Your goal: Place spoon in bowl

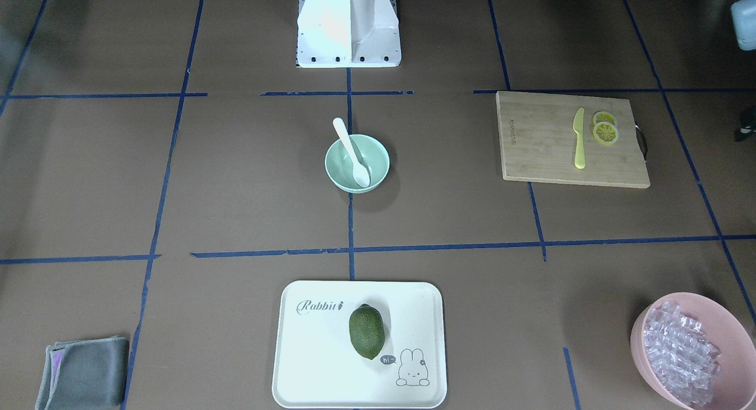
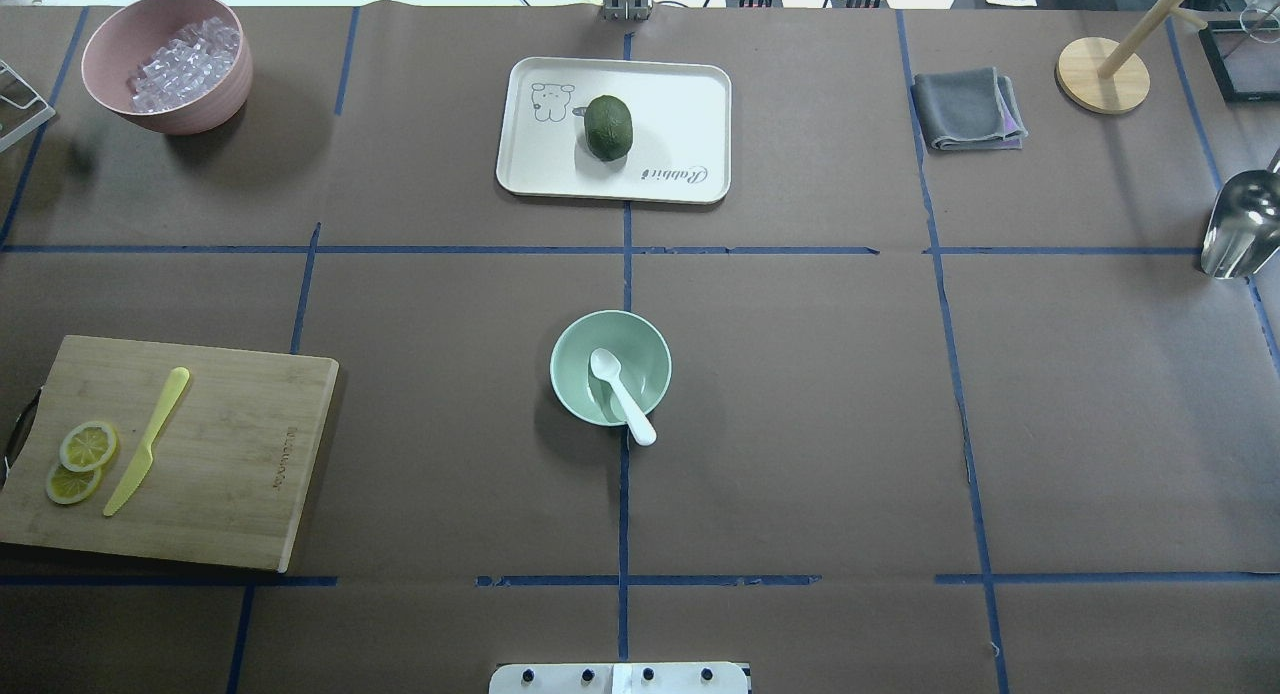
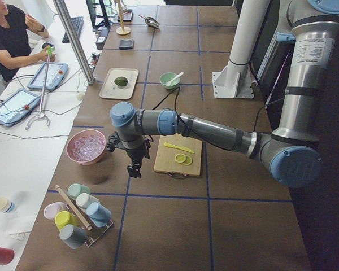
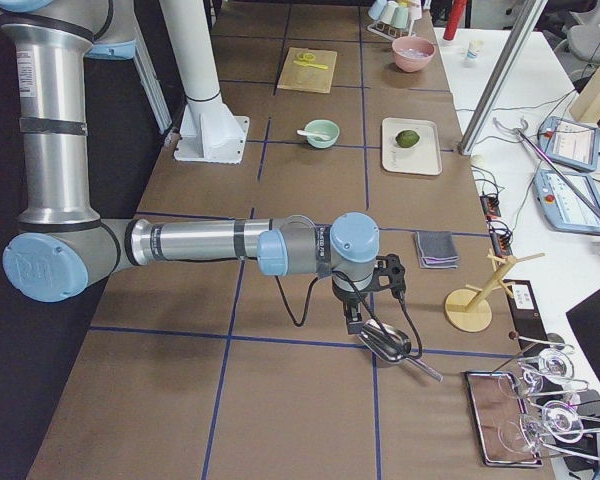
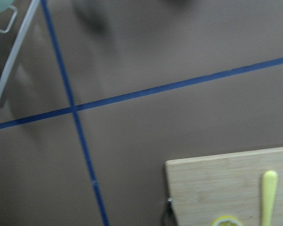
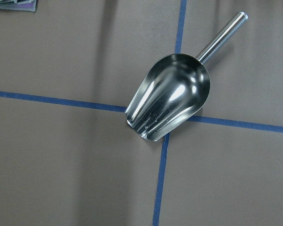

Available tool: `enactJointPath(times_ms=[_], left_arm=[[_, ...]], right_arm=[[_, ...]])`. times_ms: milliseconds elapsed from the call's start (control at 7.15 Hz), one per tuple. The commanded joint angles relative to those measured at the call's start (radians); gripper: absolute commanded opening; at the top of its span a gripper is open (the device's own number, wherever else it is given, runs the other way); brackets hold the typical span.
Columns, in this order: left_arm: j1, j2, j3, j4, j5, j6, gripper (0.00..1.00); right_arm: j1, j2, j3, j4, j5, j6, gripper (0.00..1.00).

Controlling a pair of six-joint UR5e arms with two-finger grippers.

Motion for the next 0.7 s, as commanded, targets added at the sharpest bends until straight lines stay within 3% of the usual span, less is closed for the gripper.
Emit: enactJointPath(times_ms=[0,280,559], left_arm=[[-0.063,0.017,0.062,-0.023,-0.002,0.031,1.0],[-0.086,0.054,0.148,-0.134,-0.101,0.026,1.0],[-0.086,0.074,0.156,-0.18,-0.103,0.005,1.0]], right_arm=[[0.0,-0.007,0.007,0.0,0.007,0.008,1.0],[0.0,-0.028,0.025,0.0,0.012,0.009,1.0],[0.0,-0.042,0.03,0.0,0.009,0.009,1.0]])
